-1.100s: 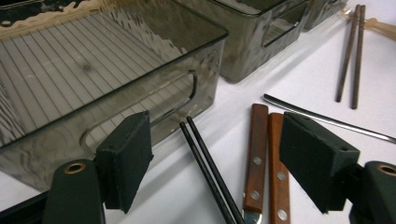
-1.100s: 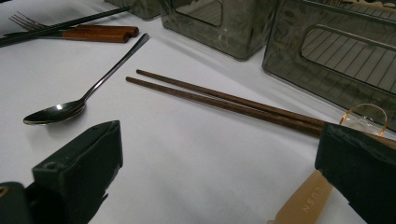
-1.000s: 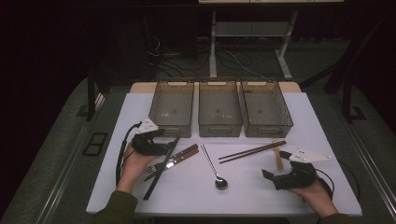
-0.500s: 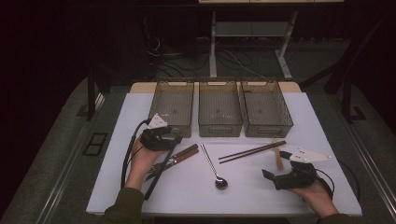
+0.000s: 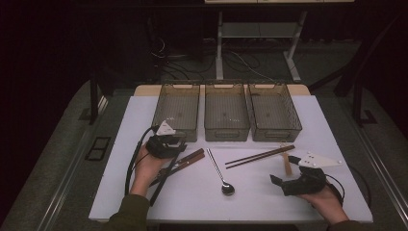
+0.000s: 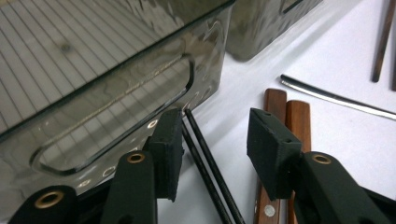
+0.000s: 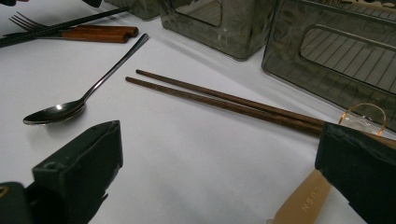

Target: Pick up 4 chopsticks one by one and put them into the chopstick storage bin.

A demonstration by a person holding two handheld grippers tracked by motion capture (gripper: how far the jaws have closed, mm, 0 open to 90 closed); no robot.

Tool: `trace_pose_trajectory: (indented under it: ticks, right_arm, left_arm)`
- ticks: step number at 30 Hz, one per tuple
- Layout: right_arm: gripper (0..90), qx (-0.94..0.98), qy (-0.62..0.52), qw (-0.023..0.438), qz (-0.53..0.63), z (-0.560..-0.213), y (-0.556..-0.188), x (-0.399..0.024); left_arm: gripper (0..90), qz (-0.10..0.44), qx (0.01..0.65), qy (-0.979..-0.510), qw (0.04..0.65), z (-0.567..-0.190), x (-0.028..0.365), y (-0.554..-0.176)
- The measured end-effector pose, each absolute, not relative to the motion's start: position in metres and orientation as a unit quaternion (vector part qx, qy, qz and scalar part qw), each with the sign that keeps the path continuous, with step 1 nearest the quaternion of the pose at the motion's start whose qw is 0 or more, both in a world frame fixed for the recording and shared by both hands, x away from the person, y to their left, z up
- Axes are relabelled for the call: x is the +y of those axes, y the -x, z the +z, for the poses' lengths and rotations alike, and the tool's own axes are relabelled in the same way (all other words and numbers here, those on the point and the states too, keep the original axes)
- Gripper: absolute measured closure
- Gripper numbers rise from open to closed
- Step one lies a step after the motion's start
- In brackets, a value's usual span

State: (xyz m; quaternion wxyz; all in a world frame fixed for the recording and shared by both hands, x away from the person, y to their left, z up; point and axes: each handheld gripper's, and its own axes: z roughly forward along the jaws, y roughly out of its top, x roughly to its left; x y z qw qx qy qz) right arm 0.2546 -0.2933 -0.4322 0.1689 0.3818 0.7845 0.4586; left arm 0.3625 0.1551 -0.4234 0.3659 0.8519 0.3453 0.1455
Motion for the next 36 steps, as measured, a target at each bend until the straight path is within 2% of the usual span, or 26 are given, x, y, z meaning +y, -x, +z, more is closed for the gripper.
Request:
trace_pose_trajectory:
  ticks: [7, 19, 36]
  right_arm:
    - [1.0, 0.784, -0.381, 0.170, 0.459, -0.432, -0.255, -0.293]
    - [1.0, 0.784, -0.379, 0.170, 0.460, -0.432, -0.255, -0.293]
    - [1.0, 0.785, -0.380, 0.169, 0.459, -0.432, -0.255, -0.293]
  left_arm:
    - [61.0, 0.130, 0.361, -0.860, 0.337, -0.429, 0.157, -0.366]
    - [63.8, 0.122, 0.369, -0.867, 0.312, -0.435, 0.152, -0.368]
    - [69.7, 0.118, 0.371, -0.867, 0.312, -0.439, 0.150, -0.369]
